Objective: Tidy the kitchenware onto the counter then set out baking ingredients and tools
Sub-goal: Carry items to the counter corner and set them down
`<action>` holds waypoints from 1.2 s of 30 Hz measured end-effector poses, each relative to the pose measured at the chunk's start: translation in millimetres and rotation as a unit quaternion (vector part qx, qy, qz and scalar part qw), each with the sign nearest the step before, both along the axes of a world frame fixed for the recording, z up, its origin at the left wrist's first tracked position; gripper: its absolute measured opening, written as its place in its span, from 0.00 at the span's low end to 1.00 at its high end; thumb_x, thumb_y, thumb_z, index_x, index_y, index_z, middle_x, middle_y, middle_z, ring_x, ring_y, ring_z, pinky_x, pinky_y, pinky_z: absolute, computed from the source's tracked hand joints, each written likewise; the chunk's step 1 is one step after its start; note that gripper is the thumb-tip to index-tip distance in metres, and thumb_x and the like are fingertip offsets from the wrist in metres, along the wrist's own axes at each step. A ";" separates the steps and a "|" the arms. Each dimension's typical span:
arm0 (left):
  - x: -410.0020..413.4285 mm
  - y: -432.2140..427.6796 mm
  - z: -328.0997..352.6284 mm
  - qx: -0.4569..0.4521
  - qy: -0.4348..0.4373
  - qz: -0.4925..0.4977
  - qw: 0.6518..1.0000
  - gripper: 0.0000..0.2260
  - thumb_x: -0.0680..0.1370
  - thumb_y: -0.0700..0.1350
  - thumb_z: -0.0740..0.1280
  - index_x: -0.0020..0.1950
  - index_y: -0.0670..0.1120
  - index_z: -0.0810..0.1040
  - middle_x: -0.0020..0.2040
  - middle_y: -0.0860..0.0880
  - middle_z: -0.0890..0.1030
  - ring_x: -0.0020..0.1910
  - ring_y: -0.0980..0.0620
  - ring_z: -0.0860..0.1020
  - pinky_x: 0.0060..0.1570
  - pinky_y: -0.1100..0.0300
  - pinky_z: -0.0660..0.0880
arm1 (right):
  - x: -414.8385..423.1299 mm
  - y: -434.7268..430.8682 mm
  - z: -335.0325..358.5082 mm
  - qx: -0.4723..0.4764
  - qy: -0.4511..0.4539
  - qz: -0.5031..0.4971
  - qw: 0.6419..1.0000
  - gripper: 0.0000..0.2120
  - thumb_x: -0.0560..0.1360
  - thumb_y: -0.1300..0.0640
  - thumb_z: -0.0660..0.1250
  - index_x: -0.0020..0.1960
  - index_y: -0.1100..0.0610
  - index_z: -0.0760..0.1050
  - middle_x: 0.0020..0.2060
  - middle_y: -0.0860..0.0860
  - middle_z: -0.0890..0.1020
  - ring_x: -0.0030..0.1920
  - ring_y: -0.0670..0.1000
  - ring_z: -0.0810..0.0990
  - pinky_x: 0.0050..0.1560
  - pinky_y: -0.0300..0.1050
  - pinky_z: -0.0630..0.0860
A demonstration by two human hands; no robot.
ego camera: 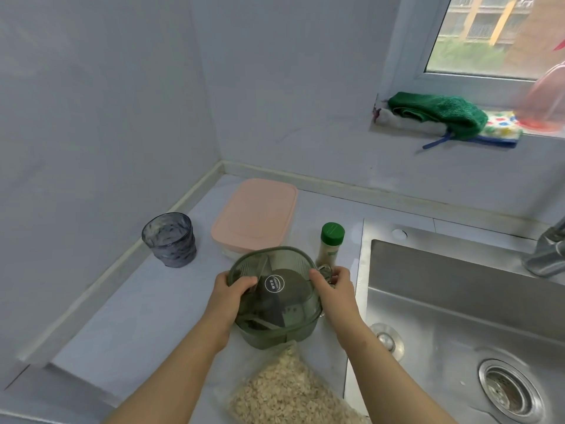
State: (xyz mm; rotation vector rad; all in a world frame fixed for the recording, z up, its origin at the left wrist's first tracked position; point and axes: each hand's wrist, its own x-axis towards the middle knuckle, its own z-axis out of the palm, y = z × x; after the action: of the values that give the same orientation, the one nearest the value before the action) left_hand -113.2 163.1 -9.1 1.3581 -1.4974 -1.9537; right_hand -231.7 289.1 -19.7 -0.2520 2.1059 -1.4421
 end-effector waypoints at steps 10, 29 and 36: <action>-15.0 -19.7 21.7 -0.115 -0.002 0.050 0.992 0.22 0.76 0.41 0.66 0.69 0.45 0.64 0.65 0.47 0.68 0.58 0.50 0.70 0.53 0.57 0.68 | 9.3 -23.1 39.1 0.085 0.336 0.029 0.938 0.15 0.76 0.56 0.62 0.62 0.55 0.72 0.57 0.48 0.76 0.59 0.49 0.72 0.64 0.47 0.69; -68.6 -121.2 19.7 0.037 0.020 0.048 0.998 0.13 0.77 0.38 0.61 0.60 0.44 0.64 0.46 0.47 0.72 0.39 0.51 0.69 0.32 0.60 0.64 | -23.6 -140.0 51.4 0.245 0.115 -0.002 0.963 0.07 0.76 0.59 0.56 0.39 0.58 0.66 0.39 0.52 0.73 0.41 0.54 0.72 0.41 0.43 0.68; -68.2 -123.9 53.4 0.103 0.115 0.066 0.986 0.13 0.77 0.42 0.63 0.58 0.50 0.64 0.48 0.46 0.71 0.41 0.48 0.72 0.45 0.48 0.76 | -21.0 -147.6 84.1 0.064 0.122 -0.072 0.988 0.08 0.76 0.54 0.59 0.43 0.58 0.71 0.37 0.52 0.75 0.35 0.50 0.72 0.35 0.42 0.68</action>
State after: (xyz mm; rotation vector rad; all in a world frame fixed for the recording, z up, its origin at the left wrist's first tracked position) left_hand -181.4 39.1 44.3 1.2239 -1.0986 -2.1417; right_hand -252.7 141.5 64.4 -0.2401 2.4499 -1.4092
